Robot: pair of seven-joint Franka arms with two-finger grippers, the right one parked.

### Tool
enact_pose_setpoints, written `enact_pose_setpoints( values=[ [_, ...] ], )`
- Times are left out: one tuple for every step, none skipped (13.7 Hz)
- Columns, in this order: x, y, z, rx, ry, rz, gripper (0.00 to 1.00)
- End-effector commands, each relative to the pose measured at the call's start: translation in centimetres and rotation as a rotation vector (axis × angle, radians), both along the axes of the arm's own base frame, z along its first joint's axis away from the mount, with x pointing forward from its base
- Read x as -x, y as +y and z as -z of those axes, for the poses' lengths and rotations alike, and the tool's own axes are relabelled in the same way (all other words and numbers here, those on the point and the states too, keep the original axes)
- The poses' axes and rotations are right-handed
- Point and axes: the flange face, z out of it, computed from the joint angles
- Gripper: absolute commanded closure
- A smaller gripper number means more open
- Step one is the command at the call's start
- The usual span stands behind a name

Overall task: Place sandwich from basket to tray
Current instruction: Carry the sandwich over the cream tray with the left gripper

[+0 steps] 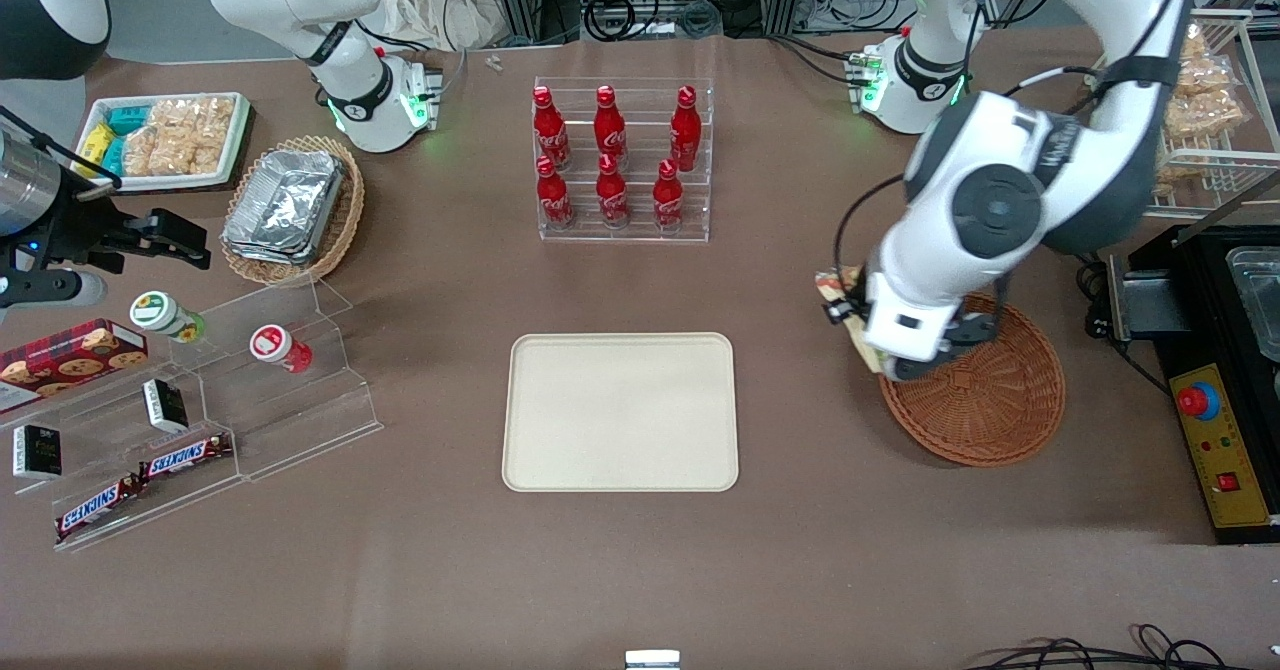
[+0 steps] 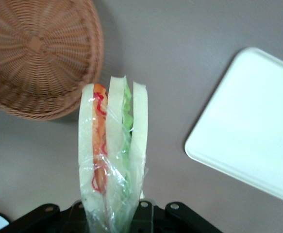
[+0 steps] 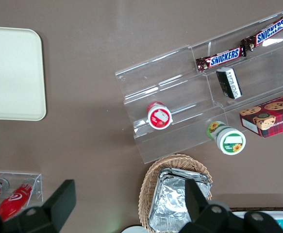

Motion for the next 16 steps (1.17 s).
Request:
enact_pose_setpoints(
  values=[
    [0.3, -3.7, 0.2, 0.024, -0.051, 0.069, 1.00],
    [0.0, -4.4, 1.1, 0.044, -0.061, 0.101, 1.00],
    [0.2, -5.8, 1.8, 0.070, -0.064, 0.204, 1.00],
    [0.5, -6.8, 2.7, 0.080, -0.059, 0.271, 1.00],
    [0.1, -7.1, 4.1, 0.096, -0.054, 0.293, 1.00],
    [-0.3, -7.4, 5.0, 0.113, -0.069, 0.293, 1.00],
    [-0.7, -7.8, 6.2, 0.131, -0.078, 0.292, 1.00],
    [-1.1, -8.2, 7.1, 0.146, -0.087, 0.288, 1.00],
    [-1.2, -8.4, 7.6, 0.149, -0.094, 0.289, 1.00],
    [-0.1, -10.3, 8.4, 0.131, -0.096, 0.328, 1.00],
    [0.0, -11.0, 8.9, 0.126, -0.095, 0.336, 1.00],
    [-0.7, -11.3, 9.3, 0.133, -0.095, 0.320, 1.00],
    [-1.2, -11.4, 9.6, 0.133, -0.098, 0.316, 1.00],
    [-1.1, -11.9, 10.0, 0.123, -0.101, 0.317, 1.00],
    [-1.0, -12.1, 10.3, 0.114, -0.101, 0.299, 1.00],
    [-1.1, -12.3, 10.4, 0.118, -0.107, 0.276, 1.00]
  ],
)
